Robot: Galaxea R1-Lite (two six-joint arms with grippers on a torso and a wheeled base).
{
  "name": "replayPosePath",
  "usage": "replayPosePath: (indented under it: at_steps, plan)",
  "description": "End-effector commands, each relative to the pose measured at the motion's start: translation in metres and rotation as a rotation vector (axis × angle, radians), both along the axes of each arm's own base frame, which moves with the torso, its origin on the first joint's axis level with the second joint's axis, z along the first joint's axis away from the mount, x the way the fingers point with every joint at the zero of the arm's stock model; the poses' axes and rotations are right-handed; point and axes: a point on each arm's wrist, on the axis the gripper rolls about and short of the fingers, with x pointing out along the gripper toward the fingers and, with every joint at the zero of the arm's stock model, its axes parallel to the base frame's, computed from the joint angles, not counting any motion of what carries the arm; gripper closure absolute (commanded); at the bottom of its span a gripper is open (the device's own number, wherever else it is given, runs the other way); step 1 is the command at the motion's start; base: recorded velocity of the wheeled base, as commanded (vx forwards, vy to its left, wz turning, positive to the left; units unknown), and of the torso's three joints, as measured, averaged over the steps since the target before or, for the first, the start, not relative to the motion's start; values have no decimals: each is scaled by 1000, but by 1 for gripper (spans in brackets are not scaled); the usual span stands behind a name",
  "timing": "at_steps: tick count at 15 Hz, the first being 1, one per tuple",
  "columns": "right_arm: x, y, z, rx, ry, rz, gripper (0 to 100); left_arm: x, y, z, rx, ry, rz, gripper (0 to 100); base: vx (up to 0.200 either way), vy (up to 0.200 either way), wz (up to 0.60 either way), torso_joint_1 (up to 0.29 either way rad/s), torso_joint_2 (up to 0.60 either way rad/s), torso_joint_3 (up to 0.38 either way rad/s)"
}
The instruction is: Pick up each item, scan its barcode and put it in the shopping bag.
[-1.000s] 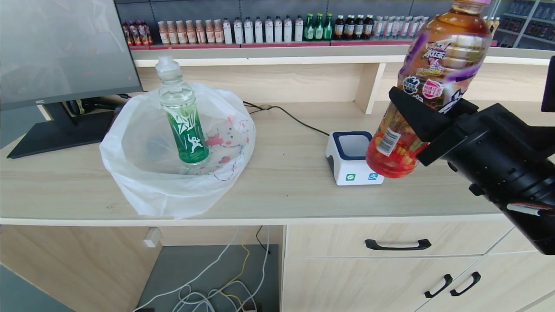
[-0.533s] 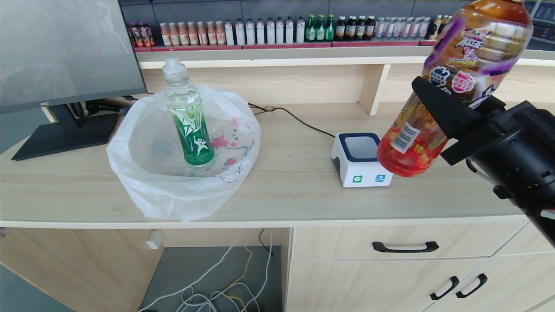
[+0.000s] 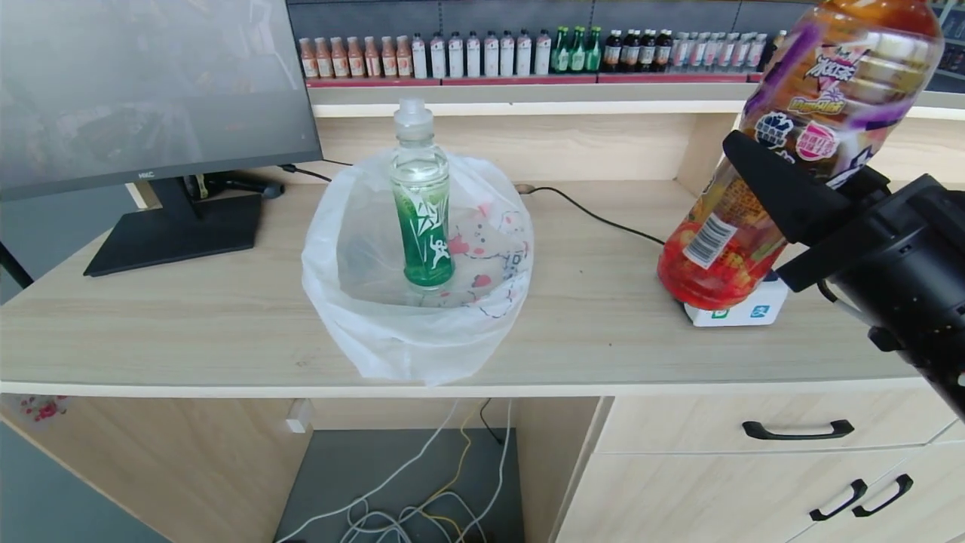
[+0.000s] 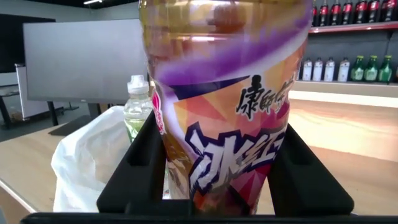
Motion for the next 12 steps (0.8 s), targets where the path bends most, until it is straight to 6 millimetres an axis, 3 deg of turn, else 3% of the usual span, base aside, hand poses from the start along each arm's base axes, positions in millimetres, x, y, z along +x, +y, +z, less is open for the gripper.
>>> replayPosePath:
  at_steps: [1,2,6,12]
  plan:
    - [1,1,-2,-3,3,2,100,0,0,0,0,0,1,0,0,200,0,-2,2,2]
    - [2,2,-2,-5,3,3,100,0,0,0,0,0,1,0,0,200,0,-2,2,2]
    - [17,13,-3,-12,13,9,100,0,0,0,3,0,1,0,0,0,0,0,0,0]
    - [61,44,-3,-13,7,15,100,0,0,0,3,0,1,0,0,0,0,0,0,0]
